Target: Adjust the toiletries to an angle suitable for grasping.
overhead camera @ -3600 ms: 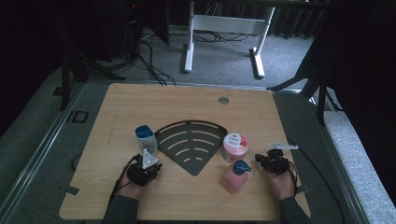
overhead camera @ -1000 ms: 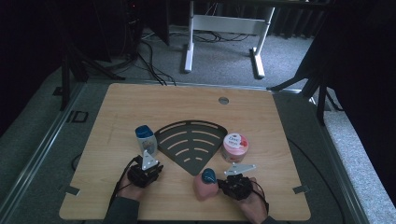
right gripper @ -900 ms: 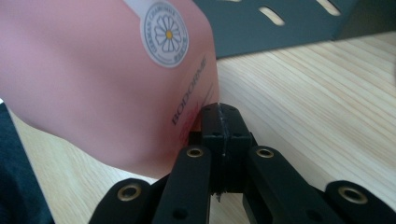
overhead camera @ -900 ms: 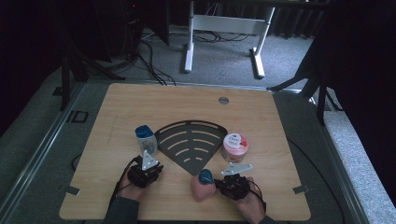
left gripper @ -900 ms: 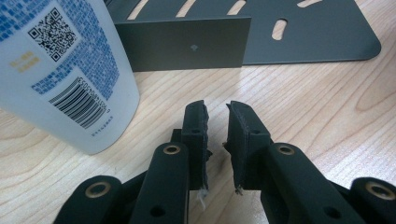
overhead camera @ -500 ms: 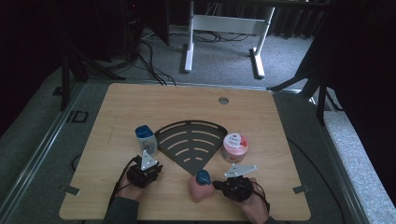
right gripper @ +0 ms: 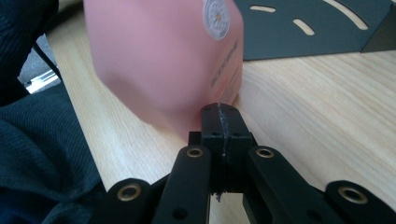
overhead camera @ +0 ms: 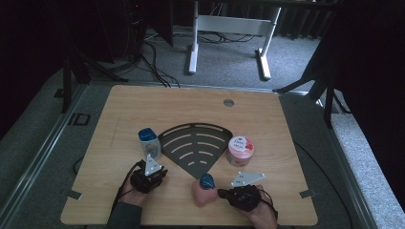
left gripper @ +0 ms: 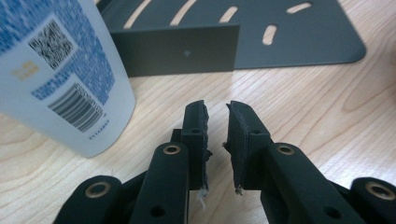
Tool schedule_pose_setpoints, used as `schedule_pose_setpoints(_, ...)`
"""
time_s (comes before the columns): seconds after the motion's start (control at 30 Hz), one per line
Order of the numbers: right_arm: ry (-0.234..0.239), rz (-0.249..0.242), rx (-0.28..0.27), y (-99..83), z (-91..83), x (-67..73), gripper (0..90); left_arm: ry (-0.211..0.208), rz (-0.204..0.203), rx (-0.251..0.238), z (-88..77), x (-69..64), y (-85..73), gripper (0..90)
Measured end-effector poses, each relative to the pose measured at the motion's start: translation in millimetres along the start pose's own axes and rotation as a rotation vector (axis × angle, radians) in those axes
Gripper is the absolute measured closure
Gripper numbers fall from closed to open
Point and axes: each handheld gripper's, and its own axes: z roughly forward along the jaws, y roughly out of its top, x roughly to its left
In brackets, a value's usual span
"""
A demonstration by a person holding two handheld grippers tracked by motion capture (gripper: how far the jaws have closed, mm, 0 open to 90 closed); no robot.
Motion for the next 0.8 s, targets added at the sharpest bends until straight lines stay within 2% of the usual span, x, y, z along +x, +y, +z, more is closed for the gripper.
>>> schedule_pose_setpoints(0.13, 0.004, -0.004, -0.001, 7.5, 6.7, 2.1, 90.0, 0.002, 0.004, -0.018, -5.5, -1.8, 0.8, 77.1)
schedule_pose_setpoints(0.37, 0.028, -0.016, -0.001, 14.6, 16.8, 6.3, 90.0, 0.005, 0.000, -0.018, -8.9, -0.7, -1.2, 77.1)
schedule_pose_setpoints(0.63, 0.064, -0.064, -0.006, 4.0, 2.9, 15.3, 90.0, 0.006, -0.005, -0.019, -9.3, 0.5, -1.7, 77.2)
schedule_pose_setpoints(0.8, 0.067, -0.087, -0.007, 2.9, -1.0, 20.9, 90.0, 0.006, 0.002, -0.017, -8.8, -0.9, -1.2, 77.2)
